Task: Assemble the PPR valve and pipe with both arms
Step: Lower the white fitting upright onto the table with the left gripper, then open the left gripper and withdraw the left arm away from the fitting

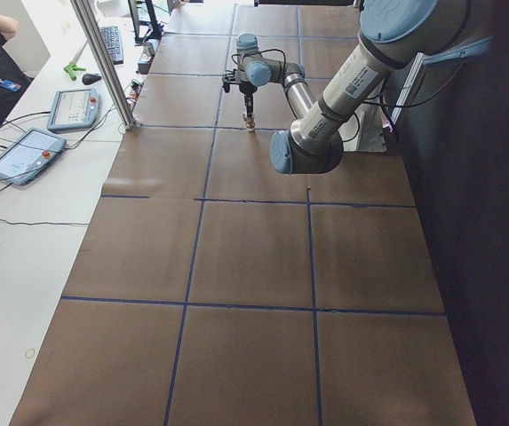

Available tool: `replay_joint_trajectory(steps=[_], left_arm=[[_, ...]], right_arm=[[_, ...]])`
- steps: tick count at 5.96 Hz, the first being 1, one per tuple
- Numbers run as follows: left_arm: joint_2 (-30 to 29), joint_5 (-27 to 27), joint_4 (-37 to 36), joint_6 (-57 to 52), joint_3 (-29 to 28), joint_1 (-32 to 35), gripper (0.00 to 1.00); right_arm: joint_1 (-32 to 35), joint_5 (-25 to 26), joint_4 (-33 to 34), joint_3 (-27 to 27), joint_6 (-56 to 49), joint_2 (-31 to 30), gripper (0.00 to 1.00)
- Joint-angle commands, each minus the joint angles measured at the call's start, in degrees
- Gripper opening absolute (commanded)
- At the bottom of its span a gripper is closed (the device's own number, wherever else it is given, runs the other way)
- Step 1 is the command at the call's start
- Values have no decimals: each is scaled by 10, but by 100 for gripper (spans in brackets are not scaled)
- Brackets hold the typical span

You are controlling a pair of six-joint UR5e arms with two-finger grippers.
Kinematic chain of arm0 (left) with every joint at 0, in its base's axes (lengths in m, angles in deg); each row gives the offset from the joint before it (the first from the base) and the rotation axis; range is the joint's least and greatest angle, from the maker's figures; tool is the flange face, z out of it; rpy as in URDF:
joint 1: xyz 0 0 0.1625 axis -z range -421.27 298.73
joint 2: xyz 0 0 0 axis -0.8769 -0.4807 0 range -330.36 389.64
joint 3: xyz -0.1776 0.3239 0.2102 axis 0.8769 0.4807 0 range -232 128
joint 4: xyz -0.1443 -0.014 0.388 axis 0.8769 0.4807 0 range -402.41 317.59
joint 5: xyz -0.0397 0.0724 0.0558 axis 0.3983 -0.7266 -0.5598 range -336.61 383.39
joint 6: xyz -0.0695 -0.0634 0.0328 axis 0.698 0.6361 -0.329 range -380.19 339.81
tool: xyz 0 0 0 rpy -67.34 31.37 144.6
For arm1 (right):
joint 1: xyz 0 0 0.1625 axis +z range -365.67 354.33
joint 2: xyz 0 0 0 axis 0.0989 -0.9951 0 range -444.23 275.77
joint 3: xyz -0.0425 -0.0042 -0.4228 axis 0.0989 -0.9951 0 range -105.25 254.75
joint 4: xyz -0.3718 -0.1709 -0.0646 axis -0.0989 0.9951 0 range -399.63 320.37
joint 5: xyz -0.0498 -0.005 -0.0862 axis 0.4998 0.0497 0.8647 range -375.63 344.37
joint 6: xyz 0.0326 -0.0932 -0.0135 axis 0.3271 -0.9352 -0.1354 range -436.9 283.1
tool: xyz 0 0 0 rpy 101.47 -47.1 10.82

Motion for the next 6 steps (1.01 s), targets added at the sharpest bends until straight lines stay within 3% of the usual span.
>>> replay_joint_trajectory(steps=[1, 2, 4, 6], left_arm=[[0, -18, 0, 1, 1, -1, 90], [0, -21, -1, 0, 8, -1, 99], [23, -19, -10, -14, 53, 3, 100], [179, -16, -11, -170, 199, 44, 100]], right_arm=[[-1, 0, 0, 0, 0, 0, 100], [0, 0, 0, 0, 0, 0, 100], [0, -1, 0, 3, -1, 0, 100], [0, -7, 0, 11, -1, 4, 100]])
